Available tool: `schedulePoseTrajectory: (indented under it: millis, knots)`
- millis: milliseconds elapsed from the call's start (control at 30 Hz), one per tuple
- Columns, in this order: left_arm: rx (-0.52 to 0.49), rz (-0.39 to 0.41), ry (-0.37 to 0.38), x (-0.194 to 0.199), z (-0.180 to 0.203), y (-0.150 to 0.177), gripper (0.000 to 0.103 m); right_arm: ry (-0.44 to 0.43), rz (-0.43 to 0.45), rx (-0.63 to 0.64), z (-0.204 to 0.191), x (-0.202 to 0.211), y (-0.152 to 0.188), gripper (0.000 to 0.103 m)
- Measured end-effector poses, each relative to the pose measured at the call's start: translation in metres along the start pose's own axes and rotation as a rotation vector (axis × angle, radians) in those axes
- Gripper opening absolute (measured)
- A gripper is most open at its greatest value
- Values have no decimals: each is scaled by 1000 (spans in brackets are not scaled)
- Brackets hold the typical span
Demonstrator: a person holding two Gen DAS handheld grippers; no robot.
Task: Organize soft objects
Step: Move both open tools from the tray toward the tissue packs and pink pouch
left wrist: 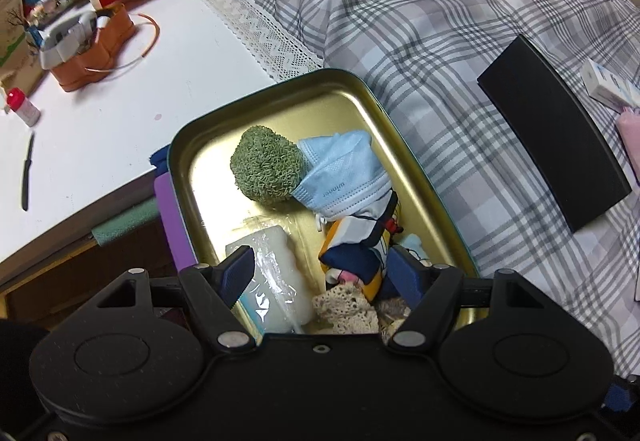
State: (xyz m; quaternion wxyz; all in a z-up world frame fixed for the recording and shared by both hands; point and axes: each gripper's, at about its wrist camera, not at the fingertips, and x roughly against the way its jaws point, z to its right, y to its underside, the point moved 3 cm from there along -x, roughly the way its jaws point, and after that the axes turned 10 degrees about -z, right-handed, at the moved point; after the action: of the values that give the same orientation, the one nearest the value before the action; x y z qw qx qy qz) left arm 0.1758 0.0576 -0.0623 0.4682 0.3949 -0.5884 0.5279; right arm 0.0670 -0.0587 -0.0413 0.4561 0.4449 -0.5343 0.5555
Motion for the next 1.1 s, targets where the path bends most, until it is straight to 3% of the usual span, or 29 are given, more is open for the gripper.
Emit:
schedulePoseTrajectory:
  millis: [100, 400, 1100]
  knots:
    - [-23, 36, -36, 8, 8, 11, 70, 3, 3, -14, 9, 2, 9, 62]
    - [-104, 8, -13, 13, 39, 44, 74, 27, 4, -64, 46, 8, 30, 62]
    - [-274, 45, 27, 67, 122, 69, 78, 44, 175, -378, 184, 58, 48, 62]
